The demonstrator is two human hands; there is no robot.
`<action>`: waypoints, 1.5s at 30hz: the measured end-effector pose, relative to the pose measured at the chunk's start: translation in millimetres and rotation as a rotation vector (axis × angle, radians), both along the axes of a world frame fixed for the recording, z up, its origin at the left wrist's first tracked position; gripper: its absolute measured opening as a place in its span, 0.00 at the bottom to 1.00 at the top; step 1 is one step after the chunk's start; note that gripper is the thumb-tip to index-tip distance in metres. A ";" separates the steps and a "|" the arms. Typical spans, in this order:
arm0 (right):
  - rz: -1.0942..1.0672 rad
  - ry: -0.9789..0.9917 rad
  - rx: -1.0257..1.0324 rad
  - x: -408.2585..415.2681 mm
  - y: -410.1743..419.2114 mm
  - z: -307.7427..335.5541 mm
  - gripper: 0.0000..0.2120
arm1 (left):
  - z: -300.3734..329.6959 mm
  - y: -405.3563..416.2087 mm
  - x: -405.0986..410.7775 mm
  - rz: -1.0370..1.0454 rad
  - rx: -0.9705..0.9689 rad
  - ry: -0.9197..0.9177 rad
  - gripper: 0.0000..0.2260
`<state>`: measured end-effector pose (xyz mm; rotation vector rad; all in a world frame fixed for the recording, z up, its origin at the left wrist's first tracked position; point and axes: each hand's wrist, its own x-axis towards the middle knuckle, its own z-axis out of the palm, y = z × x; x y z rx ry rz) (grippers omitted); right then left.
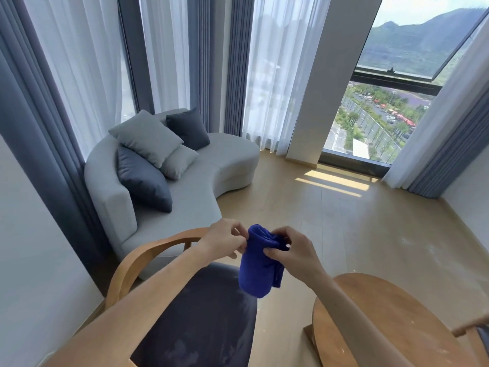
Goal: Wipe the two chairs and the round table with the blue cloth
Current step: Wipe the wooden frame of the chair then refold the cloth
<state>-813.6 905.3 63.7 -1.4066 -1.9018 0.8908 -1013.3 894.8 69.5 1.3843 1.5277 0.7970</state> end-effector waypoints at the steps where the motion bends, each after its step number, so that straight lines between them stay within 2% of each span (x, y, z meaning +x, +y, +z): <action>1: 0.024 0.017 -0.003 1.9 0.2 3.2 0.14 | -2.1 -2.0 -4.2 -0.046 0.047 0.060 0.12; 3: 0.073 0.068 -0.014 2.5 0.2 9.5 0.16 | -6.5 -6.0 -5.8 -0.185 0.084 0.055 0.24; 4: 0.094 0.105 -0.023 2.5 0.1 11.6 0.16 | -7.9 -8.2 -2.8 -0.234 0.081 0.002 0.27; 7: 0.126 0.256 -0.077 2.2 -2.4 11.5 0.20 | -12.0 -9.3 6.1 -0.181 0.138 -0.114 0.25; 9: 0.127 0.365 -0.159 3.7 -5.9 6.5 0.26 | -12.0 -9.6 7.8 -0.124 0.151 -0.180 0.25; 11: 0.183 0.409 -0.231 6.3 -10.0 -0.3 0.32 | -15.1 -11.5 7.5 -0.124 0.134 -0.266 0.26; 14: 0.305 0.467 -0.337 5.6 -19.5 -14.2 0.34 | -20.9 -14.6 7.3 -0.130 0.094 -0.427 0.28; 16: 0.311 0.501 -0.369 3.5 -25.9 -22.4 0.35 | -27.6 -14.6 10.0 -0.091 0.071 -0.495 0.30; 18: 0.256 0.485 -0.361 -0.1 -32.3 -31.8 0.36 | -36.4 -13.4 13.9 -0.022 0.047 -0.504 0.30; 21: 0.050 0.371 -0.301 -3.7 -43.7 -47.7 0.29 | -53.7 -13.6 20.5 0.042 -0.028 -0.518 0.27; 25: -0.109 0.217 -0.282 6.1 -61.1 -65.1 0.22 | -78.7 -16.1 27.6 -0.075 -0.167 -0.533 0.26; 29: -0.146 0.196 -0.355 28.2 -78.3 -76.0 0.22 | -91.3 -16.4 38.1 -0.275 -0.302 -0.554 0.30; 35: -0.154 0.182 -0.423 65.6 -100.4 -75.2 0.22 | -94.4 -8.8 70.8 -0.478 -0.301 -0.364 0.31; 42: -0.199 0.233 -0.471 144.2 -134.6 -75.0 0.24 | -91.6 -10.6 156.5 -0.473 -0.388 -0.400 0.21; 45: -0.254 0.261 -0.482 195.7 -152.4 -81.9 0.21 | -86.7 -20.5 208.0 -0.534 -0.416 -0.401 0.16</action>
